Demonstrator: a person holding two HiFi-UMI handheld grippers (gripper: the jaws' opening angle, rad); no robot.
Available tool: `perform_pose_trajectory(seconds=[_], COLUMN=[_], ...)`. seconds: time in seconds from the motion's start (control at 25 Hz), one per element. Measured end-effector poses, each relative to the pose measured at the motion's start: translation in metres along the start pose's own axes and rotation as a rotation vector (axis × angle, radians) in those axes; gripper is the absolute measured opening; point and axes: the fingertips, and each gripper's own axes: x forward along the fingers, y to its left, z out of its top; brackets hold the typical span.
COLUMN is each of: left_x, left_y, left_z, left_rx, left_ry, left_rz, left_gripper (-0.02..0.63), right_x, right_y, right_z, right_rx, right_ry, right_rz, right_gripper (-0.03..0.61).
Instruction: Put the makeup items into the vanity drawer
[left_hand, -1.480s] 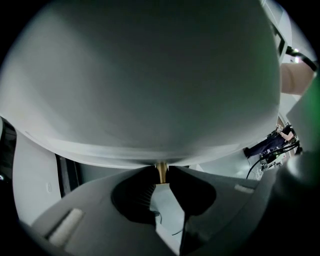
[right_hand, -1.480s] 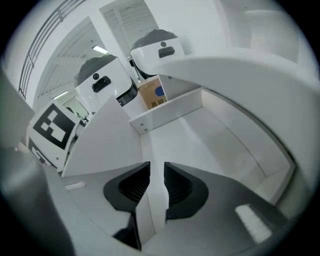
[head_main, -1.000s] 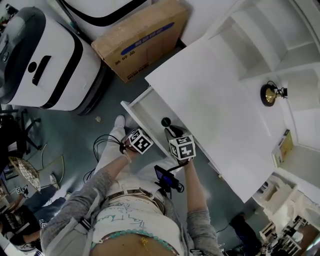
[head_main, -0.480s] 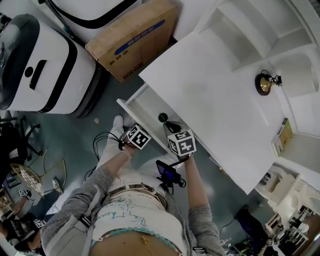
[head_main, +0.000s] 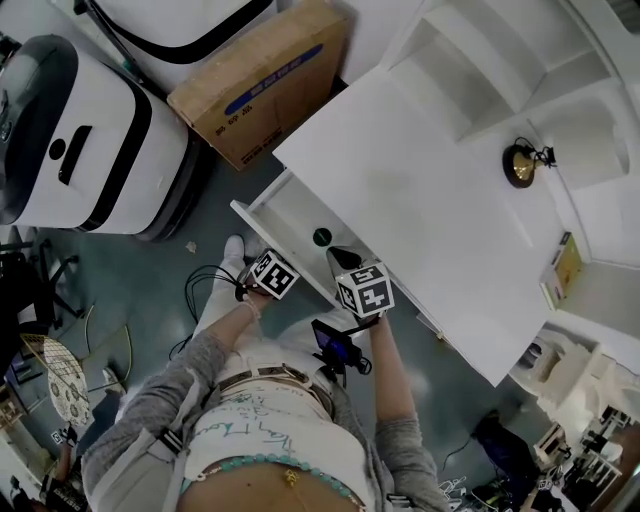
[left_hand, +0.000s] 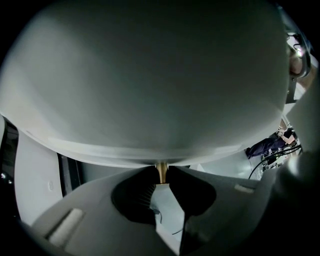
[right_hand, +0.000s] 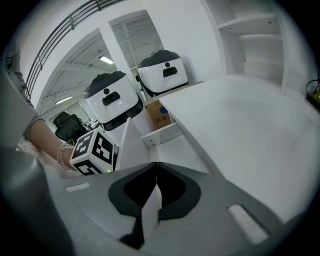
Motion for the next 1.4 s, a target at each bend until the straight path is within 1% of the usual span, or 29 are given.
perform_pose_trajectory(seconds=[0.6, 1.04, 1.4], left_x=[0.000, 0.000, 0.000], left_y=[0.000, -0.001, 0.000], left_z=[0.000, -0.001, -0.002], left_rx=[0.007, 0.003, 0.002], left_ry=[0.001, 0.001, 0.003], left_rz=[-0.006, -0.012, -0.014], left_gripper=[0.087, 0.087, 0.087], right_x=[-0.021, -0.046, -0.065], right_y=[0.009, 0.010, 0.016], right_z=[0.010, 0.015, 0.020], right_rx=[0.022, 0.002, -0.018], right_ry=[-0.038, -0.062, -0.081], right_rz=[0.029, -0.017, -0.018], right_gripper=[0.029, 0.029, 0.029])
